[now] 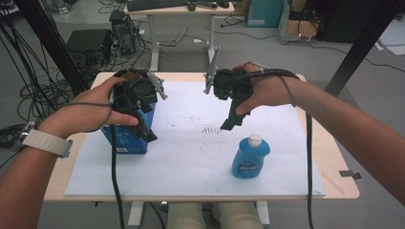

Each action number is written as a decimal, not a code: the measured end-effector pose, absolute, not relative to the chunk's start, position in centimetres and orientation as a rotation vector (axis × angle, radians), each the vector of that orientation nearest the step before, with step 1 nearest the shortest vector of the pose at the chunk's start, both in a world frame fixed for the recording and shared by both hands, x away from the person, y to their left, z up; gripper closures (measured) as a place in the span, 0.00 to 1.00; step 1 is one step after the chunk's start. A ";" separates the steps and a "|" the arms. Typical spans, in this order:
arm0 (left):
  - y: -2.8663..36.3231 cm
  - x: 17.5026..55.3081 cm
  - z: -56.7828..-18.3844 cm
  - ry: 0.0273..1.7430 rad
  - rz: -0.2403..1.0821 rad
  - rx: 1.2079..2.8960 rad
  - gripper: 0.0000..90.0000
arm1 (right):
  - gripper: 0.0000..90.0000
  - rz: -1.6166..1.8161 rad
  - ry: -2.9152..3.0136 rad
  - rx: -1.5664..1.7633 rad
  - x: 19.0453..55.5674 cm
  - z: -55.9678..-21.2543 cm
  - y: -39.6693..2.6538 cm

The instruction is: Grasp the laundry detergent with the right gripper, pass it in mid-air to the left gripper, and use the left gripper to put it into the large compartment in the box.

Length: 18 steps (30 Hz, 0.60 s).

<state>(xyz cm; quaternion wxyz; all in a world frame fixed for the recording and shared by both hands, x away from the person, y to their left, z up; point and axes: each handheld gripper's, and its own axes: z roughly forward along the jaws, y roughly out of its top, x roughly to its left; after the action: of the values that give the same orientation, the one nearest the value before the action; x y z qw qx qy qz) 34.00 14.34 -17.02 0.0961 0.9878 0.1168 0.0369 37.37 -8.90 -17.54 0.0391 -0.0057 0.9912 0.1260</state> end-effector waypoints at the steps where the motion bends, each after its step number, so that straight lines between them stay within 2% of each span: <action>1: 14.3 34.0 -17.0 0.340 0.111 2.927 0.11 | 0.05 0.384 3.047 -0.005 37.2 -17.4 -8.9; 18: 14.1 34.2 -17.0 0.354 0.109 2.924 0.11 | 0.05 0.414 3.034 -0.042 36.6 -15.8 -10.2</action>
<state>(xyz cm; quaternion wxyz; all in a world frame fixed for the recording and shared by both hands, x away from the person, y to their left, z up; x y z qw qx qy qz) 34.17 14.06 -16.99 0.0971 0.9874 0.1197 0.0369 36.64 -10.17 -15.81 0.0396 -0.0136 0.9899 0.1351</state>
